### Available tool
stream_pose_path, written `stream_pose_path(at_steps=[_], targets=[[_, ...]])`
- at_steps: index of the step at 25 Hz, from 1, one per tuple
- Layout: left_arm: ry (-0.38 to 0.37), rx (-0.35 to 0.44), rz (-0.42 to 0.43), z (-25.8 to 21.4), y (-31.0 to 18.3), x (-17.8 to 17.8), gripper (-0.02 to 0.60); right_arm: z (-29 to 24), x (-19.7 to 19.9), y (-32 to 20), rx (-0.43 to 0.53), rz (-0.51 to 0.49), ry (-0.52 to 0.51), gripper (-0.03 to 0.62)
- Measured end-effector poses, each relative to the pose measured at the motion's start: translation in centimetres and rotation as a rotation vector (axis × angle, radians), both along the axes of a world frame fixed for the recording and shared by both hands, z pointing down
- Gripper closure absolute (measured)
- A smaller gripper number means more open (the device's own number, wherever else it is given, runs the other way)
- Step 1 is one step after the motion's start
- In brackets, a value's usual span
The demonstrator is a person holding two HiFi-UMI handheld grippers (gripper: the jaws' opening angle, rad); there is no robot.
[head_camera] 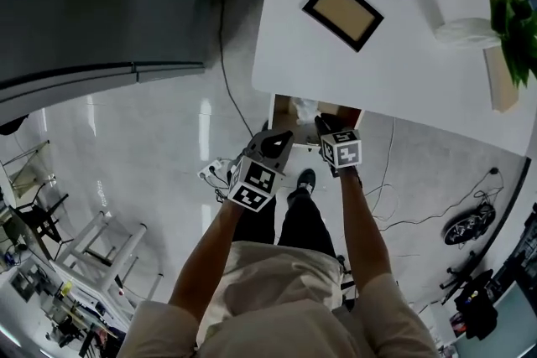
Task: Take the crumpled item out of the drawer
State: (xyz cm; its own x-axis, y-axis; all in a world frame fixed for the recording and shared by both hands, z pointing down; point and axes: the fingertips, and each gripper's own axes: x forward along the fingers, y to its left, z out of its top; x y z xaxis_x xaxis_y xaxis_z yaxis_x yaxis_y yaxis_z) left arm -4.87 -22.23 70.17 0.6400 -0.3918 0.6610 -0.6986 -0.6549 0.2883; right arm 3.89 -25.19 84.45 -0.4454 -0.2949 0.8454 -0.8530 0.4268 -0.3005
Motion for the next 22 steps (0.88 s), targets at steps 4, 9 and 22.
stream_pose_path(at_steps=[4,9,22], targets=[[-0.005,-0.006,-0.013,0.7,-1.0,0.1,0.566,1.6,0.2,-0.7,-0.014,-0.032,0.008,0.503],[0.005,-0.005,-0.018,1.6,-1.6,1.3,0.566,3.2,0.2,-1.1,-0.024,-0.105,0.024,0.491],[0.023,0.066,-0.051,3.4,-1.8,1.3,0.566,8.0,-1.1,-1.2,-0.031,-0.271,0.073,0.461]])
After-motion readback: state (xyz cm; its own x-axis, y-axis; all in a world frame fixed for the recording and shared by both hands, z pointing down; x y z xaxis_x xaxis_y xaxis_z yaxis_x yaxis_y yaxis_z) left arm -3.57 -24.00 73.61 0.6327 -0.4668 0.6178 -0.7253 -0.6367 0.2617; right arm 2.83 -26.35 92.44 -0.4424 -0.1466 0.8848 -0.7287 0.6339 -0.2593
